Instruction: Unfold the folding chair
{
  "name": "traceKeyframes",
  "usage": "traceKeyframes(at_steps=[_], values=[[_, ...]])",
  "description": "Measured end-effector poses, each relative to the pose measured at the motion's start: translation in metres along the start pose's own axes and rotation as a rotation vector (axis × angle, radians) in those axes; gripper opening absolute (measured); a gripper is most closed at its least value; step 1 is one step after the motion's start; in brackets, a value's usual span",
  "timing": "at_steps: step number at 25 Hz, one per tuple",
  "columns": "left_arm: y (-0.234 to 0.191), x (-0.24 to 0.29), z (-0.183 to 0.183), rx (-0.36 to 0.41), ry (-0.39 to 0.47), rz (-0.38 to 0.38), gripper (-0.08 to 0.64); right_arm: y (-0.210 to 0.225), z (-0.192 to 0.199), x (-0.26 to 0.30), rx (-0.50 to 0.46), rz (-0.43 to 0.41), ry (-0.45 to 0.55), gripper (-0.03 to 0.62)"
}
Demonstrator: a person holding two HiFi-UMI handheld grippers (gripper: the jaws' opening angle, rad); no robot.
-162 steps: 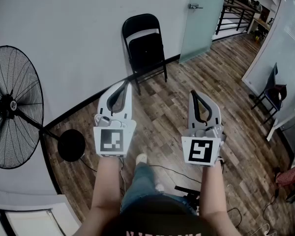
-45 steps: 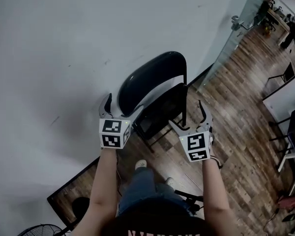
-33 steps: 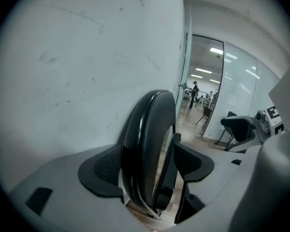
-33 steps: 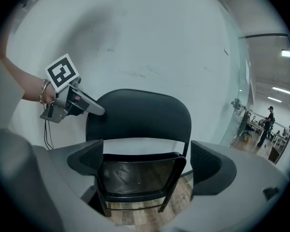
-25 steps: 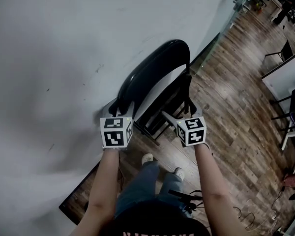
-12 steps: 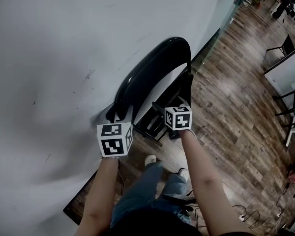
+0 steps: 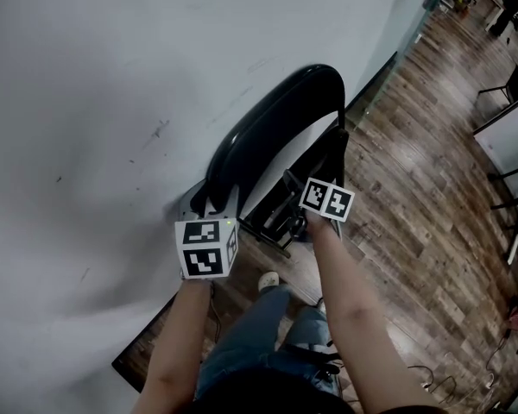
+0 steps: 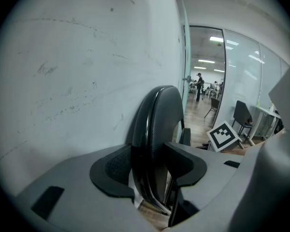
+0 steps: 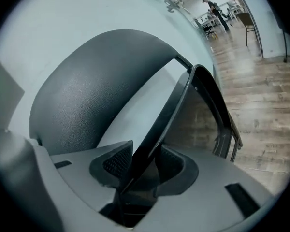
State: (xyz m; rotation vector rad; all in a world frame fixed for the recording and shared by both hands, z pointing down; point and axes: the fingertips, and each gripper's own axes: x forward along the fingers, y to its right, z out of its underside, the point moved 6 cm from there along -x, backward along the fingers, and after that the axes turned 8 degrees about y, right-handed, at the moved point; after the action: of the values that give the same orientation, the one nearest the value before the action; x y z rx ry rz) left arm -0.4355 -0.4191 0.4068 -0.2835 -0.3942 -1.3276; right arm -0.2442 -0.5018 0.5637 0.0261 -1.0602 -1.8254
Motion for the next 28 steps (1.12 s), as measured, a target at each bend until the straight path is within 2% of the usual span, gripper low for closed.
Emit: traceKeyframes(at_steps=[5,11,18,22,25,28], values=[[0.000,0.001,-0.001,-0.013,-0.020,-0.009,0.198,0.001,0.001,-0.004,0.022,0.020,0.028,0.140],[0.003,-0.001,-0.001,-0.017,-0.036,-0.002,0.198,0.009,0.003,-0.019,0.083,-0.011,0.066,0.124],[0.027,-0.016,-0.004,-0.015,-0.039,0.007,0.196,0.019,0.002,-0.045,0.144,-0.027,0.088,0.114],[0.044,-0.027,-0.004,-0.011,-0.061,0.055,0.198,0.026,0.002,-0.063,0.144,-0.040,0.084,0.114],[0.059,-0.034,-0.008,0.049,-0.085,0.114,0.201,0.031,0.002,-0.074,0.146,-0.039,0.091,0.115],[0.075,-0.037,-0.025,0.082,-0.044,0.146,0.252,0.036,0.002,-0.087,0.148,-0.032,0.083,0.118]])
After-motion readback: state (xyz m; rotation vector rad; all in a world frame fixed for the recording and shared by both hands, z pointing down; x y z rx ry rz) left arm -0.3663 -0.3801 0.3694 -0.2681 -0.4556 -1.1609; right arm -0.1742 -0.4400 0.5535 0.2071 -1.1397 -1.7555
